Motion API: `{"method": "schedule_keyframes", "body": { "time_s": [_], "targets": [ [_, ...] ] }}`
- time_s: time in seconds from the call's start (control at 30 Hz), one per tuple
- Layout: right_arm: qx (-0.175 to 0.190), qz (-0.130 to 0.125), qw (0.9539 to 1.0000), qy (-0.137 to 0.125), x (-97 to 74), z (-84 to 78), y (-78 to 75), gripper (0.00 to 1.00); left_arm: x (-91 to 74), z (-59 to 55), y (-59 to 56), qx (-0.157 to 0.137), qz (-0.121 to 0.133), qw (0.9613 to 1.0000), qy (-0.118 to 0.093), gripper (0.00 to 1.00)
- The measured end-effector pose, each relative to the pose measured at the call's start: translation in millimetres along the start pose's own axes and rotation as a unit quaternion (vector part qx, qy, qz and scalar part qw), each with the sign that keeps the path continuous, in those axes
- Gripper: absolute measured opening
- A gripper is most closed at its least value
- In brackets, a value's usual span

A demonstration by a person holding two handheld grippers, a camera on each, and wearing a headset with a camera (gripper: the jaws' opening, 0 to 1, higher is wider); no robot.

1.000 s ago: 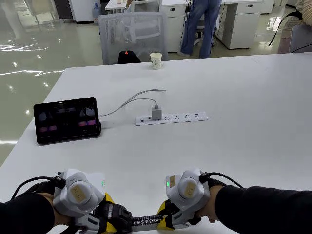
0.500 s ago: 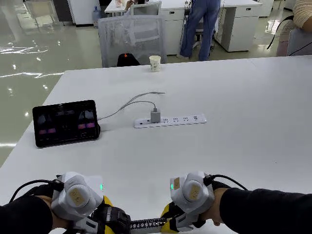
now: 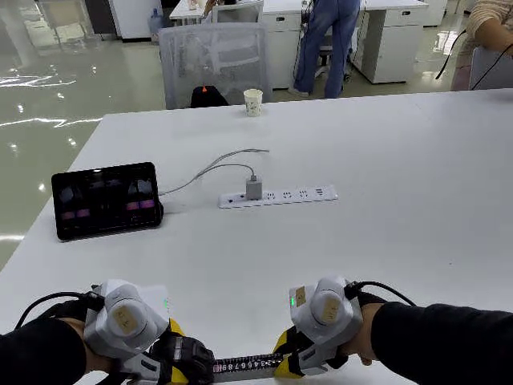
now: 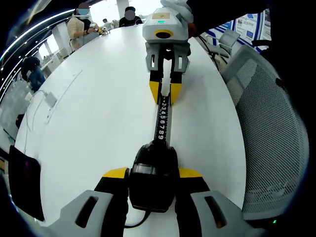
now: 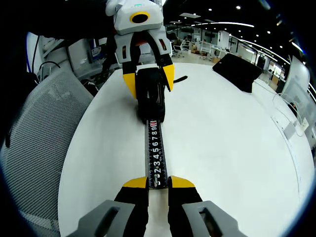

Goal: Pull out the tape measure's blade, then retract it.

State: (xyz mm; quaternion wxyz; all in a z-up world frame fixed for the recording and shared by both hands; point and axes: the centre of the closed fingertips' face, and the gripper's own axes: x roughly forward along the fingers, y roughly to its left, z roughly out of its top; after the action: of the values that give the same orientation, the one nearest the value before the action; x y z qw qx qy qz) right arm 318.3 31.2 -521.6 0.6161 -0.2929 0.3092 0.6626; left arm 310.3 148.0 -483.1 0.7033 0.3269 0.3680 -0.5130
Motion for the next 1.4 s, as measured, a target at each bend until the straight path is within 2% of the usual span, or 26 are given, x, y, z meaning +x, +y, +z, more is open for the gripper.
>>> {"method": "schedule_keyframes", "body": {
  "time_s": [1.4],
  "targets": [
    [0.016, -0.004, 0.9998, 0.012, -27.2, -28.2, -1.9, 0.11, 1.0, -0.2, -0.3, 0.0, 0.001, 1.0, -0.001, 0.3]
  ]
}}
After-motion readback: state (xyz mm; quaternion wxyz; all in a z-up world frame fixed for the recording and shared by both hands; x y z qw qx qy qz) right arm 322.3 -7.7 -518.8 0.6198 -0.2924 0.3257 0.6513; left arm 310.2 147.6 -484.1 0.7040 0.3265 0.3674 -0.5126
